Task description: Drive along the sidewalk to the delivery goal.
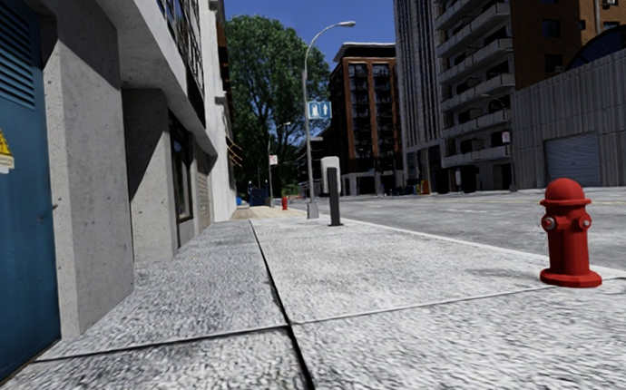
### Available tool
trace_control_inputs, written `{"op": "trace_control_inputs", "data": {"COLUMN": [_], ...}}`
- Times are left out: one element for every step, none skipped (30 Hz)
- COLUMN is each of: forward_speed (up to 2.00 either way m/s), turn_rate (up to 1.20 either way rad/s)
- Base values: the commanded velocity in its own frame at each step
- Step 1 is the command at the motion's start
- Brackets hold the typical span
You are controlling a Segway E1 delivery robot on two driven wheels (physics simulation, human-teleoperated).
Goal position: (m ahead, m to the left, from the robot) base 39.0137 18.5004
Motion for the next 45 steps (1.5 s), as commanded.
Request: {"op": "trace_control_inputs", "data": {"forward_speed": [2.0, 2.0, 2.0, 2.0, 2.0, 2.0, 2.0, 2.0, 2.0, 2.0, 2.0, 2.0, 2.0, 2.0, 2.0, 2.0, 2.0, 2.0, 2.0, 2.0, 2.0, 2.0, 2.0, 2.0, 2.0, 2.0, 2.0, 2.0, 2.0, 2.0, 2.0, 2.0, 2.0, 2.0, 2.0, 2.0, 2.0, 2.0, 2.0, 2.0, 2.0, 2.0, 2.0, 2.0, 2.0], "turn_rate": [0.45, 0.45, 0.45, 0.45, 0.45, 0.45, 0.45, 0.45, 0.45, 0.45, 0.45, 0.45, 0.45, 0.45, 0.44, 0.4, 0.4, 0.0, 0.0, 0.0, 0.0, 0.0, 0.0, 0.0, 0.0, 0.0, 0.0, 0.0, 0.0, 0.0, 0.0, 0.0, 0.0, 0.0, 0.0, 0.0, 0.0, 0.0, 0.0, 0.0, 0.0, 0.0, 0.0, 0.0, 0.0]}}
